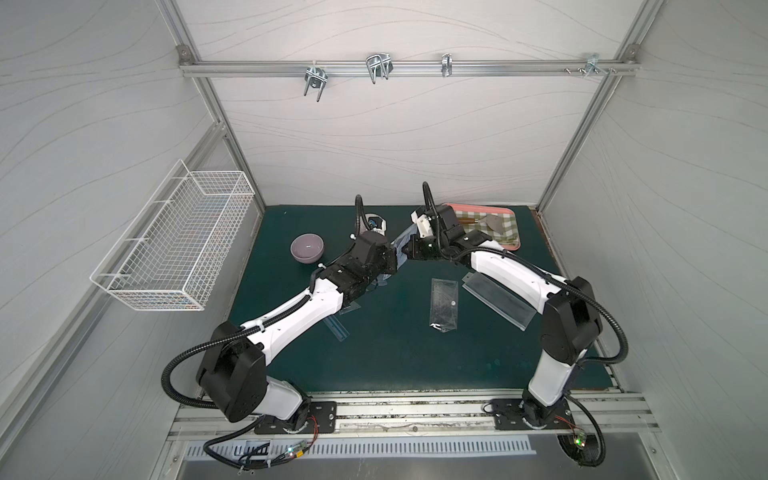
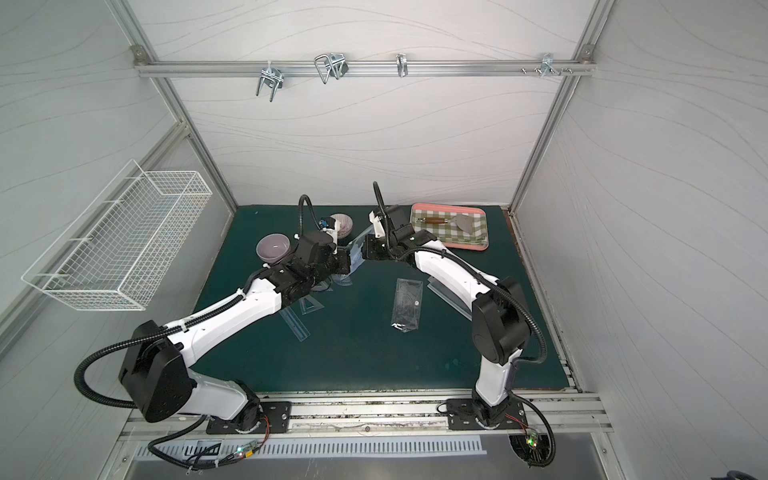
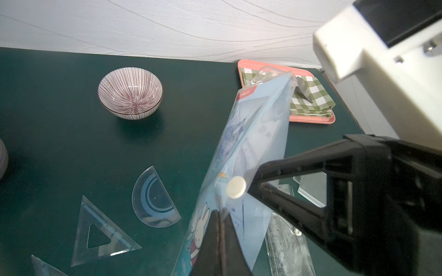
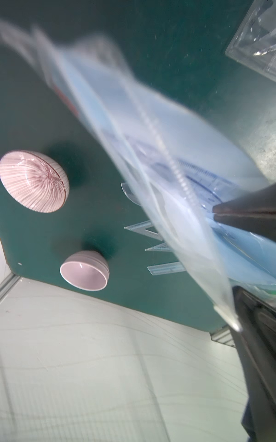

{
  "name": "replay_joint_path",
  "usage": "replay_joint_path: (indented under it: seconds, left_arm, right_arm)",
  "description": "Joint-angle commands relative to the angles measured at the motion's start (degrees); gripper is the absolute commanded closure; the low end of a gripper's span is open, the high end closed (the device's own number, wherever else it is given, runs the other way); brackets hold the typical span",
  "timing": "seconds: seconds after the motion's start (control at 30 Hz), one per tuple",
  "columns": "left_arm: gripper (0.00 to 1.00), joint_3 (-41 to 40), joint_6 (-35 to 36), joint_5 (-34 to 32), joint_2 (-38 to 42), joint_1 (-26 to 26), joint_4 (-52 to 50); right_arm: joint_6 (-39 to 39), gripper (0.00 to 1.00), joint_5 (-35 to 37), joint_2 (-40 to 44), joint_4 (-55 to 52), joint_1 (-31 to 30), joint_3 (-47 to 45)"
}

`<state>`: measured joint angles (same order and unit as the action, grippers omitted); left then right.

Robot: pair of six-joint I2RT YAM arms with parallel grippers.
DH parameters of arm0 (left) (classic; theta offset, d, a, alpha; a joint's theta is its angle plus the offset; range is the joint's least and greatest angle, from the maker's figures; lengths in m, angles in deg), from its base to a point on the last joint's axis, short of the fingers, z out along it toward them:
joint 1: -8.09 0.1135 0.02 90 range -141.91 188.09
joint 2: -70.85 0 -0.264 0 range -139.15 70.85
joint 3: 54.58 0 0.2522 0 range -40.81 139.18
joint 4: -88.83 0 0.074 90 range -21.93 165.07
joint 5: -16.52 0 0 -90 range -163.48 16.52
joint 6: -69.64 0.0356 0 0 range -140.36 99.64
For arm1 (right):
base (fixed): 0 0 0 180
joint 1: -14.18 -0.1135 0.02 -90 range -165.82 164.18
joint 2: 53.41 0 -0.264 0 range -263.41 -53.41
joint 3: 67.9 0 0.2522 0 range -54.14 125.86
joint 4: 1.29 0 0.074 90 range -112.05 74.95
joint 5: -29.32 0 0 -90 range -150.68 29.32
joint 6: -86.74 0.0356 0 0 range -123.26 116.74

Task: Open the ruler set and take out the ruler
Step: Take out the ruler from the ruler set bag.

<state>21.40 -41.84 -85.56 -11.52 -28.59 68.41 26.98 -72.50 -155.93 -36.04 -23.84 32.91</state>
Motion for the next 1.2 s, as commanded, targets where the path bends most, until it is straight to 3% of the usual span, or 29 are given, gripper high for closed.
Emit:
replay_joint_path:
  seconds: [0.0,0.4,1.17]
  left_arm:
    - [1.00,-0.2,0.4,-3.0,1.2,-1.1,4.9]
    - [1.00,0.1,3.1,-8.0,0.5,-5.3,7.1]
    - [1.00,-0.1,7.1,-19.7,-3.0,-9.1,12.5]
  right_arm:
    - [-0.5,1.00,3.7,0.4,-2.8,0.6,0.4]
    - [-0.4,0.78,4.1,-0.9,-4.2,1.2,0.9]
    - [3.4,0.82,-5.3,-2.7,-1.4,0.8,0.6]
